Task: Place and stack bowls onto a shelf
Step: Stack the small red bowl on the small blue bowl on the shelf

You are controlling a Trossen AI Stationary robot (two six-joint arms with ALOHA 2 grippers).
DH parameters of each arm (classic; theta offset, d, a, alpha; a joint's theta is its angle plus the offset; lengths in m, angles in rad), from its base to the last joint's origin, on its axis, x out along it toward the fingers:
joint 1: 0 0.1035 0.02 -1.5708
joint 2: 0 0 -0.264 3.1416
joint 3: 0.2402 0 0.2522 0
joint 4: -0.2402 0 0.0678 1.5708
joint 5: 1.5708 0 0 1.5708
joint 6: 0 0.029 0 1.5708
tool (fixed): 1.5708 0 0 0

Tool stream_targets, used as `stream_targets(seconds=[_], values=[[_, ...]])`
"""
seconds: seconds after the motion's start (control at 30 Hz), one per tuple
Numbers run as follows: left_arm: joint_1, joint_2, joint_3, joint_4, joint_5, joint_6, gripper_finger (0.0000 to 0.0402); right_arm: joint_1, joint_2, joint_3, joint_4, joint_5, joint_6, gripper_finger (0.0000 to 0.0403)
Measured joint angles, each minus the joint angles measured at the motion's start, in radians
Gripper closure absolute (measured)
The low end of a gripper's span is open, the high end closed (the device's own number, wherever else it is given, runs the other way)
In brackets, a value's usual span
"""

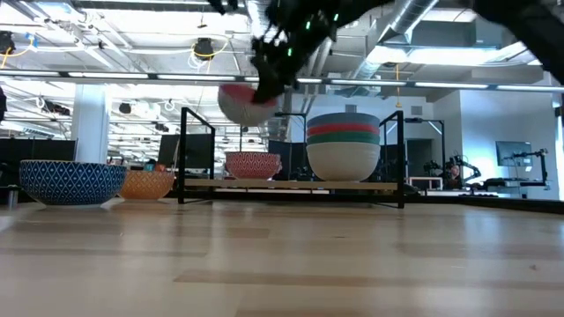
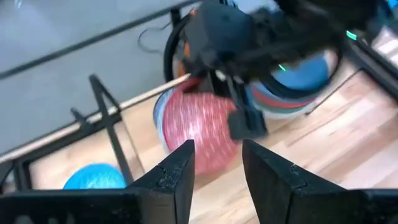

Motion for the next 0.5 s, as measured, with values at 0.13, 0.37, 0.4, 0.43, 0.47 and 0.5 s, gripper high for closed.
stream_targets(seconds=[0.13,0.37,0.4,0.43,0.47,0.5], values=[[0.023,0.007,-0.002,-0.064,0.027,-0.063,0.0283,-0.073,0.093,0.079,-0.093,-0.054,-0.008,0.0357],[0.069,0.024,-0.002,-0.089,0.039,-0.089,0.0283,-0.162,0.181,0.138,-0.165,-0.161,0.055,0.0357],[0.076,0.028,-0.002,-0.088,0.045,-0.087,0.0283,-0.167,0.183,0.138,-0.158,-0.166,0.059,0.0357],[0.084,0.034,-0.002,-0.087,0.054,-0.085,0.0283,-0.174,0.183,0.138,-0.156,-0.176,0.063,0.0356],[0.092,0.038,-0.002,-0.087,0.061,-0.084,0.0283,-0.179,0.183,0.138,-0.155,-0.189,0.062,0.0356],[0.099,0.039,-0.004,-0.086,0.071,-0.078,0.0283,-0.182,0.181,0.139,-0.148,-0.195,0.062,0.0356]])
